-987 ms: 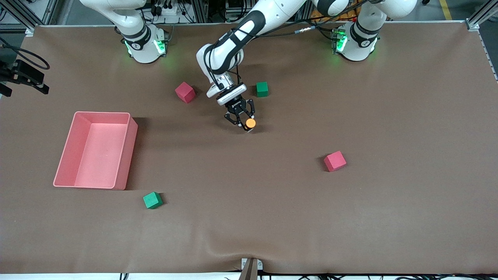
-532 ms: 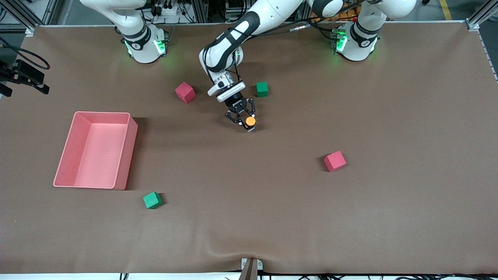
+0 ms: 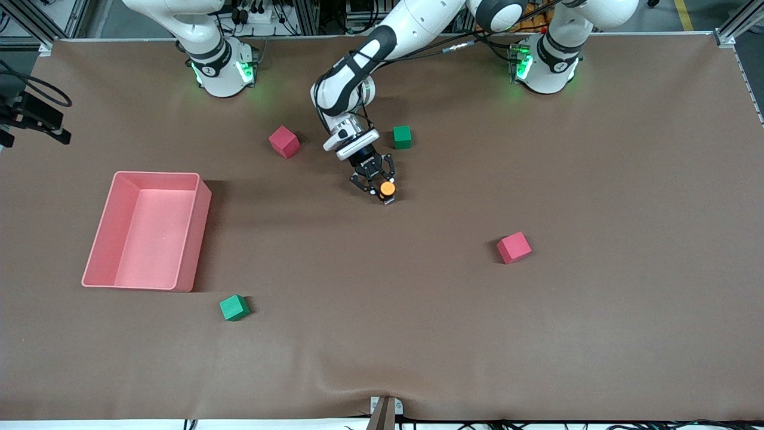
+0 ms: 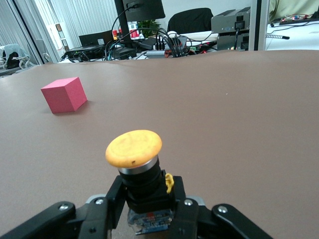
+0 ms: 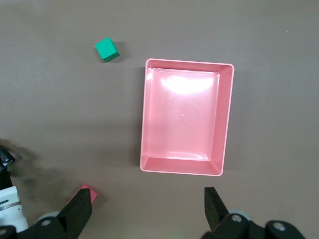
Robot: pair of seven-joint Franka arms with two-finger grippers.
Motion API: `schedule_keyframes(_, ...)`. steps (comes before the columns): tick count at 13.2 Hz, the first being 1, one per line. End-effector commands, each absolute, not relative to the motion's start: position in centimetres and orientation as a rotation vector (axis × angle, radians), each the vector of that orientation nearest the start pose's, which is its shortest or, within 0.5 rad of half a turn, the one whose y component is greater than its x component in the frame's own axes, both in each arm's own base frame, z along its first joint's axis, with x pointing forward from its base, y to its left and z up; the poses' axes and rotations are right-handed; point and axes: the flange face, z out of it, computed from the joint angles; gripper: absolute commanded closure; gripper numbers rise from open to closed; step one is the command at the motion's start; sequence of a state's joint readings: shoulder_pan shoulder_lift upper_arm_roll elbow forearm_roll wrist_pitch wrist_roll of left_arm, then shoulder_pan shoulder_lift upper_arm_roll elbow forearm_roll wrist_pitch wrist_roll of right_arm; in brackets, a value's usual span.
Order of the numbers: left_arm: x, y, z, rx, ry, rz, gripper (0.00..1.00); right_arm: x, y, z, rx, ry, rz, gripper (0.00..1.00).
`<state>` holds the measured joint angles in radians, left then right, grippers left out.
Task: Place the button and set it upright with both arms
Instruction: 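Move the button with the left gripper and lower it upright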
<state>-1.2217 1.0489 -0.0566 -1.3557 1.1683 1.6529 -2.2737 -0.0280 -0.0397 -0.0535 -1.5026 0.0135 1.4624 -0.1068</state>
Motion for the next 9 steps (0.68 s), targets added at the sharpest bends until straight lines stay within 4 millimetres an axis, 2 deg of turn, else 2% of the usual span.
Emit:
schedule_keyframes(1, 28.7, -61.1, 8.2, -2.231, -0.462, -1.514, 1.00, 53.1, -5.1, 67.0, -3.116, -0.019, 0.003, 0.00)
schedule_keyframes(3, 28.7, -61.2, 8.2, -2.231, -0.460, -1.513, 1.00, 53.2, -4.4, 67.2, -3.116, -0.035, -0.009, 0.00)
schedule_keyframes(4, 28.7, -61.2, 8.3, -2.232, -0.464, -1.512, 0.77, 53.2, -4.1, 67.3, -3.115, -0.045, -0.016, 0.00)
schedule_keyframes(6, 28.8, -61.3, 8.5, -2.236, -0.472, -1.512, 0.23, 53.3, -3.8, 67.4, -3.114, -0.053, -0.023, 0.00)
schedule_keyframes(7, 28.7, -61.4, 8.7, -2.238, -0.473, -1.514, 0.04, 53.4, -3.7, 67.4, -3.116, -0.057, -0.035, 0.00)
schedule_keyframes(9, 28.7, -61.5, 9.0, -2.240, -0.469, -1.508, 0.00, 53.4, -3.6, 67.6, -3.112, -0.055, -0.045, 0.00)
